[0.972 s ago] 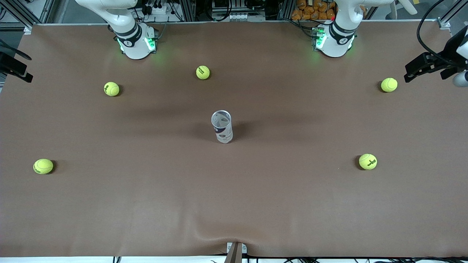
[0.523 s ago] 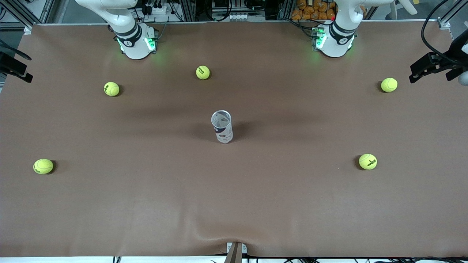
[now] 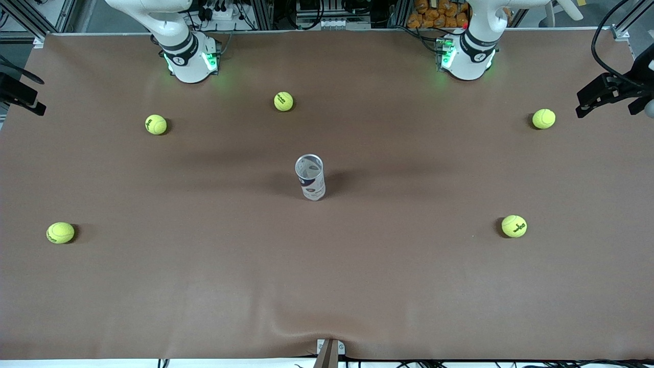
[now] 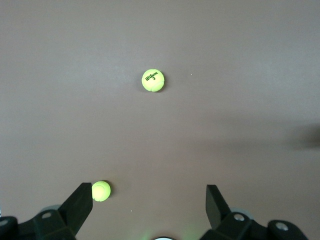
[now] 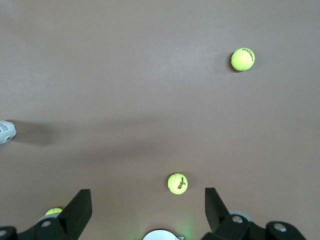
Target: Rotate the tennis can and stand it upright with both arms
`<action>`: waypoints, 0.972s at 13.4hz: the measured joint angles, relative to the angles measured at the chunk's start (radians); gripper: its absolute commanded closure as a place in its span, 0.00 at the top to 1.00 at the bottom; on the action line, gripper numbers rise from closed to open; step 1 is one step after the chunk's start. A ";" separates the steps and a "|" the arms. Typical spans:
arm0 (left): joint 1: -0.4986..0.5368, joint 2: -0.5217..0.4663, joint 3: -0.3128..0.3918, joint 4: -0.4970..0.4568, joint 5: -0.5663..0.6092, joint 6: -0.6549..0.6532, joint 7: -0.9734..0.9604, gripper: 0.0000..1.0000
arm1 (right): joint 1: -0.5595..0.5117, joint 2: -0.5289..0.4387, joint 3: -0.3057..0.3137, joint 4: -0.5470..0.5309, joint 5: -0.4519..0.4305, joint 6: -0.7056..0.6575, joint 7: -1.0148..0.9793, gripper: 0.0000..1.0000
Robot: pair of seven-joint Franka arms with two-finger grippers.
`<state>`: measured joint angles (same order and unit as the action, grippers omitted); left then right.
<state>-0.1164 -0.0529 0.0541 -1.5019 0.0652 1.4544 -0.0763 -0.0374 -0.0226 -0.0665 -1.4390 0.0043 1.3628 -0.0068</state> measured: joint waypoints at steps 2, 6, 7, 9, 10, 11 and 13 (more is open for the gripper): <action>0.000 -0.001 0.000 -0.001 0.000 0.000 0.000 1.00 | 0.000 0.000 0.000 0.000 0.000 0.000 0.000 1.00; 0.001 -0.001 0.000 -0.007 0.000 0.001 0.000 1.00 | 0.000 0.000 0.000 0.000 0.001 0.000 0.000 1.00; 0.001 -0.001 0.000 -0.007 0.000 0.001 0.000 1.00 | 0.000 0.000 0.001 0.000 0.001 0.000 0.000 1.00; 0.001 -0.001 0.000 -0.007 0.000 0.001 0.000 1.00 | 0.000 0.000 0.001 0.000 0.001 0.000 0.000 1.00; 0.001 -0.001 0.000 -0.008 0.000 0.001 0.000 1.00 | 0.000 0.000 0.001 0.000 0.002 0.000 0.000 1.00; 0.000 -0.001 0.000 -0.010 0.000 0.001 0.000 1.00 | 0.000 0.000 0.001 0.000 0.002 0.000 0.000 1.00; -0.001 -0.001 -0.002 -0.014 -0.005 0.001 0.000 1.00 | 0.000 0.000 0.002 0.000 0.002 0.000 0.000 1.00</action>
<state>-0.1179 -0.0539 0.0522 -1.5160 0.0599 1.4551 -0.0759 -0.0369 -0.0226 -0.0650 -1.4390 0.0061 1.3628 -0.0068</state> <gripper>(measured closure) 0.000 0.000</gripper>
